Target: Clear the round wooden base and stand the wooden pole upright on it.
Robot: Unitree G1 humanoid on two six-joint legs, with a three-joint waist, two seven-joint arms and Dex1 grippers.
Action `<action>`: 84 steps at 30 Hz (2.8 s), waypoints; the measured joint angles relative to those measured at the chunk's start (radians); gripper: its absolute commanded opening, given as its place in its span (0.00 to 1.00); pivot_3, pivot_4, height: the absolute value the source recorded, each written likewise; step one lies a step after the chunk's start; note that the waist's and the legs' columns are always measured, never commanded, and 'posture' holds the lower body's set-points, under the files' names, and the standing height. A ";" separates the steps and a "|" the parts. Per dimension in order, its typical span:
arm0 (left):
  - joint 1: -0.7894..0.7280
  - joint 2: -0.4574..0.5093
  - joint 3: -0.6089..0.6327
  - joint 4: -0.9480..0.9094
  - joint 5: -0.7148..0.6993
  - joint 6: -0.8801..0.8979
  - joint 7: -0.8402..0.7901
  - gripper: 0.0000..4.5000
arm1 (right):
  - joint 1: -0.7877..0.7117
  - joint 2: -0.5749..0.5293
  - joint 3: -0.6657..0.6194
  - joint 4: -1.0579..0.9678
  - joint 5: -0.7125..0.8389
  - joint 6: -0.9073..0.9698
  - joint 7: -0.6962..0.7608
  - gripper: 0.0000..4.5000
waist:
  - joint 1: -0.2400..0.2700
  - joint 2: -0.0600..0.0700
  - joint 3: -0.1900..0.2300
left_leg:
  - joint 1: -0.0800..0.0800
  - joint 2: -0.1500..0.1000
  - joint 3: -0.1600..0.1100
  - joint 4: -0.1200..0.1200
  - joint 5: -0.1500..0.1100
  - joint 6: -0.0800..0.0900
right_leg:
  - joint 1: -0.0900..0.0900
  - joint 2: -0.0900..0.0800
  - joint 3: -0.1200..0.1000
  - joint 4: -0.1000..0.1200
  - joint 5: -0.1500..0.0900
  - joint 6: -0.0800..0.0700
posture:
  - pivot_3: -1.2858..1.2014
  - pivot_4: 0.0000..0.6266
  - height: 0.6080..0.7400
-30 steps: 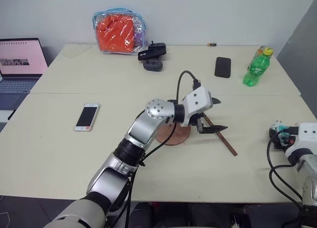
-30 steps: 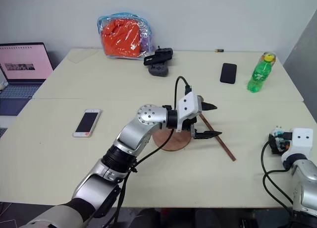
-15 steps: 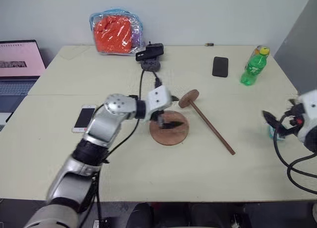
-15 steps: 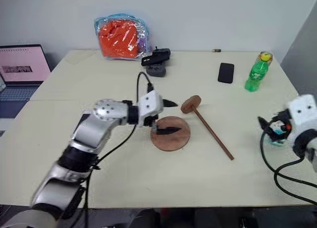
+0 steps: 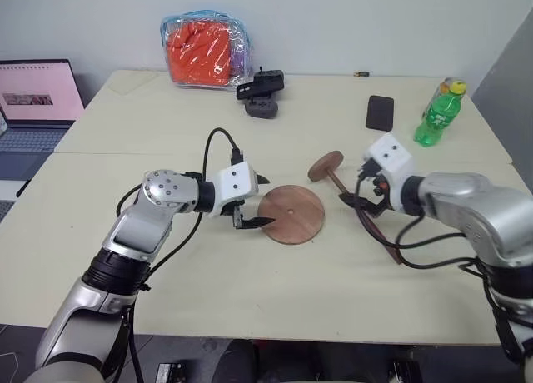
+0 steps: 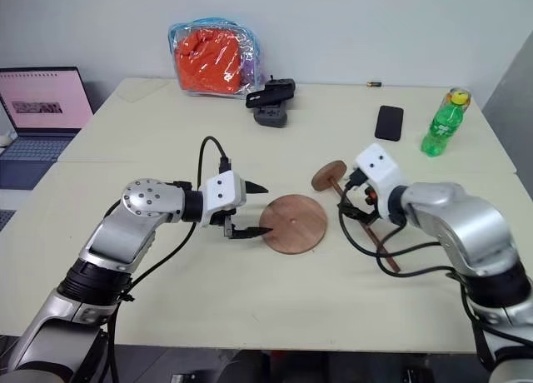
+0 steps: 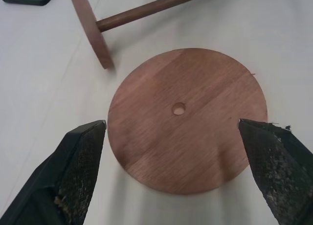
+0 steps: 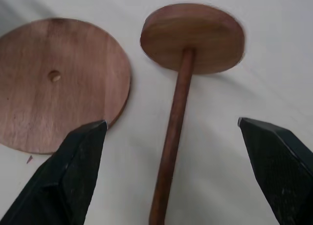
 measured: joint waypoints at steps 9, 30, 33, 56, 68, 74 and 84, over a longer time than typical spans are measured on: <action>0.007 -0.041 -0.004 -0.034 0.011 0.026 0.038 1.00 | -0.189 0.086 0.119 0.383 -0.068 -0.014 0.098 1.00 | -0.002 0.000 0.000 | -0.001 0.000 0.000 0.000 0.000 0.000 | -0.001 -0.001 0.000 0.000 0.000 0.000 | 0.52 0.24 1.00; 0.050 -0.048 -0.004 -0.123 -0.003 0.069 0.071 1.00 | -0.340 0.194 0.202 0.745 -0.174 -0.067 0.306 0.06 | -0.004 0.000 0.000 | -0.001 0.000 0.000 0.000 0.000 0.000 | -0.002 -0.001 0.000 0.002 0.000 0.000 | 0.52 0.24 1.00; 0.049 -0.043 -0.004 -0.123 -0.003 0.070 0.077 1.00 | -0.341 0.199 0.193 0.745 -0.174 -0.049 0.307 0.06 | -0.004 0.000 0.000 | -0.001 0.000 0.000 0.000 0.000 0.000 | -0.002 -0.002 0.000 0.002 0.000 0.000 | 0.52 0.24 1.00; 0.222 0.148 0.341 -0.156 -0.307 0.186 -0.050 1.00 | -0.007 0.563 -0.256 -0.190 0.009 -0.485 0.097 0.06 | -0.023 0.000 0.000 | -0.016 0.000 -0.002 0.010 0.000 0.000 | -0.017 -0.005 -0.001 0.014 0.000 0.000 | 0.52 0.24 1.00; 0.231 0.205 0.278 -0.110 -0.232 0.075 -0.109 1.00 | 0.177 0.688 -0.115 0.086 -0.144 -1.072 0.099 0.06 | -0.025 0.000 0.000 | -0.014 0.001 -0.001 0.010 0.000 0.000 | -0.017 -0.001 -0.001 0.014 0.000 0.000 | 0.52 0.24 1.00; 0.191 0.179 0.245 -0.098 -0.232 0.072 -0.112 1.00 | 0.210 0.709 -0.074 0.237 -0.213 -1.273 0.085 0.06 | -0.025 0.000 0.000 | -0.014 0.001 -0.001 0.010 0.000 0.000 | -0.017 -0.001 0.000 0.014 0.000 0.000 | 0.52 0.24 1.00; 0.180 0.165 0.227 -0.076 -0.232 0.062 -0.118 1.00 | 0.243 0.713 -0.024 0.270 -0.231 -1.373 0.083 0.06 | -0.025 0.000 0.000 | -0.014 0.001 -0.001 0.010 0.000 0.000 | -0.017 -0.001 0.000 0.014 0.000 0.000 | 0.52 0.24 1.00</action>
